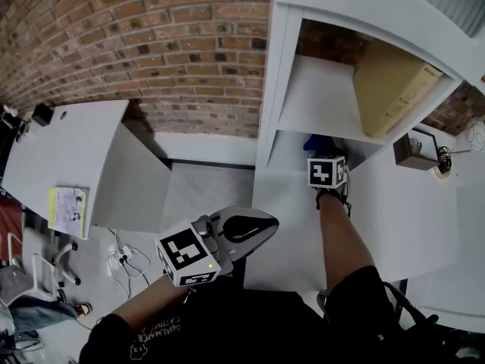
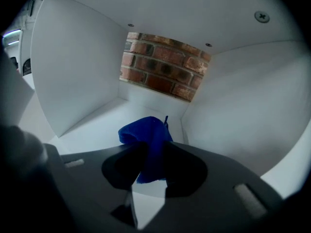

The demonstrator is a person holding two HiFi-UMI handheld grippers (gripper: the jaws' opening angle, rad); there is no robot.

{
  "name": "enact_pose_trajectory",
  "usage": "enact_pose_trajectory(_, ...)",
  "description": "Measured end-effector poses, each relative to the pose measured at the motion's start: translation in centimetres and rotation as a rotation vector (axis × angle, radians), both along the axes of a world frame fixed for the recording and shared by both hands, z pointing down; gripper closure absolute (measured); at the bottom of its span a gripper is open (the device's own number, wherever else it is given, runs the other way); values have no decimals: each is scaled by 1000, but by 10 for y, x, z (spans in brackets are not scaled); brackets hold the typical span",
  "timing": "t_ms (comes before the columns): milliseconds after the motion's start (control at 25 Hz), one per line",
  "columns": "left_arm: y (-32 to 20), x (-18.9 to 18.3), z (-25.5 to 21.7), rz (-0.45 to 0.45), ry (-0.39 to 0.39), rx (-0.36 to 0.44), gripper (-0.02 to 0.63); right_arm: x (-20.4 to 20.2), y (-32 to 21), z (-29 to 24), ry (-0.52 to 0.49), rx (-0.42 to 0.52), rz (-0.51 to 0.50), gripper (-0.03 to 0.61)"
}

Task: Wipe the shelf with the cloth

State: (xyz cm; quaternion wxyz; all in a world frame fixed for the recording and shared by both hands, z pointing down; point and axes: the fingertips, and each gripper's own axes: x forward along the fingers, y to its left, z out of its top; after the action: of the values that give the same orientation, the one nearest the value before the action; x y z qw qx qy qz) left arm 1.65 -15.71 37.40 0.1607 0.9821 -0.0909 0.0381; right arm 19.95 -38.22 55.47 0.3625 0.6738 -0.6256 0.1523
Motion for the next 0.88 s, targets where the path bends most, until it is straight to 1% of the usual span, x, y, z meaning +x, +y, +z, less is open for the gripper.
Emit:
enact_pose_trajectory(120, -4, -1, -1, -21, 23, -16, 616, 6, 5, -2, 13, 2, 37, 463)
enact_pose_trajectory(320, 2, 3, -2, -4, 22, -6, 615, 23, 16, -6, 25, 10, 124, 463)
enact_pose_trajectory(480, 3, 2, -5, -8, 16, 0, 615, 40, 20, -10, -3, 32, 203, 463)
enact_pose_trajectory(600, 3, -2, -6, -20, 12, 2, 615, 43, 21, -10, -29, 42, 226, 466)
enact_pose_trajectory(680, 3, -5, -7, -30, 10, 5, 616, 32, 20, -11, -73, 56, 199, 466)
enact_pose_trajectory(720, 2, -6, -8, -36, 12, 7, 615, 20, 18, -14, -92, 69, 162, 466)
enact_pose_trajectory(880, 0, -8, -16, -54, 23, 16, 615, -51, 15, -25, -111, 123, -77, 466)
